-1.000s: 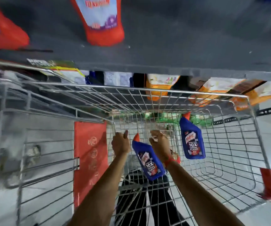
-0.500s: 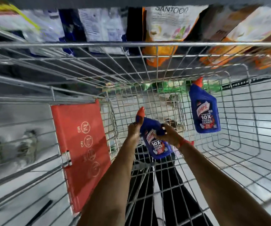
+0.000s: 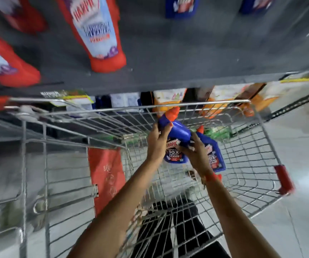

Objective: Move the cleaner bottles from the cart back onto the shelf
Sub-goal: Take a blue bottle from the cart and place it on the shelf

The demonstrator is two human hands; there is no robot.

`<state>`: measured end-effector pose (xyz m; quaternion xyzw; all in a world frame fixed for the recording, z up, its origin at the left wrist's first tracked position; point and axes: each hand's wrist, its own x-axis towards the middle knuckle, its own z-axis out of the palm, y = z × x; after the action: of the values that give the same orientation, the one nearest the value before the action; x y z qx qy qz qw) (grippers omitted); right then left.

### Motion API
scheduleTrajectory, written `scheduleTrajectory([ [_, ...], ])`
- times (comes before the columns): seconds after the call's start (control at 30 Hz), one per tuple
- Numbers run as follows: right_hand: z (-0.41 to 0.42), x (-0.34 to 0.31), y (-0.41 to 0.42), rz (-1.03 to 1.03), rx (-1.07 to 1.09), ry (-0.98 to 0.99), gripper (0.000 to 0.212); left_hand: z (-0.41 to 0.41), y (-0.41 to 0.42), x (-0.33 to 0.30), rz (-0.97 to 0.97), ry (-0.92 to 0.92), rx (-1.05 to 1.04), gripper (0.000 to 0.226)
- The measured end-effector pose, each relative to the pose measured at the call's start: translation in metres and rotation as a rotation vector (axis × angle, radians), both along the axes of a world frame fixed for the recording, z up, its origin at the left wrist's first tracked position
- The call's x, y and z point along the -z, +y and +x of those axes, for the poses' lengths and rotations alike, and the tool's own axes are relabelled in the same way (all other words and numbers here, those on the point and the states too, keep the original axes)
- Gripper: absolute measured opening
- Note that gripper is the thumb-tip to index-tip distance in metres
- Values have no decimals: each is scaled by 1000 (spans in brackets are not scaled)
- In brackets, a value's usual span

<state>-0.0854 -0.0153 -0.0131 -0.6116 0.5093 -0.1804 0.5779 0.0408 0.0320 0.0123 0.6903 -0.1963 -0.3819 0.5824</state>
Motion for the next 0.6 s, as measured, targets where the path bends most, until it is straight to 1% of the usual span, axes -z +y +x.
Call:
scheduleTrajectory([
  [0.13, 10, -73, -15, -146, 44, -158, 56, 3, -11, -78, -218, -176, 16, 25],
  [0.27, 18, -139, -34, -308, 83, -327, 54, 8, -33, -150, -388, -289, -22, 41],
  [0.37, 26, -175, -54, -387, 131, -416, 55, 14, -55, -189, -457, -329, 7, 32],
  [0.5, 43, -191, -92, -487, 142, -380, 62, 25, -86, -217, -463, -413, -11, 30],
  [0.6, 53, -188, -118, -490, 139, -315, 61, 34, -108, -218, -407, -449, -8, 28],
])
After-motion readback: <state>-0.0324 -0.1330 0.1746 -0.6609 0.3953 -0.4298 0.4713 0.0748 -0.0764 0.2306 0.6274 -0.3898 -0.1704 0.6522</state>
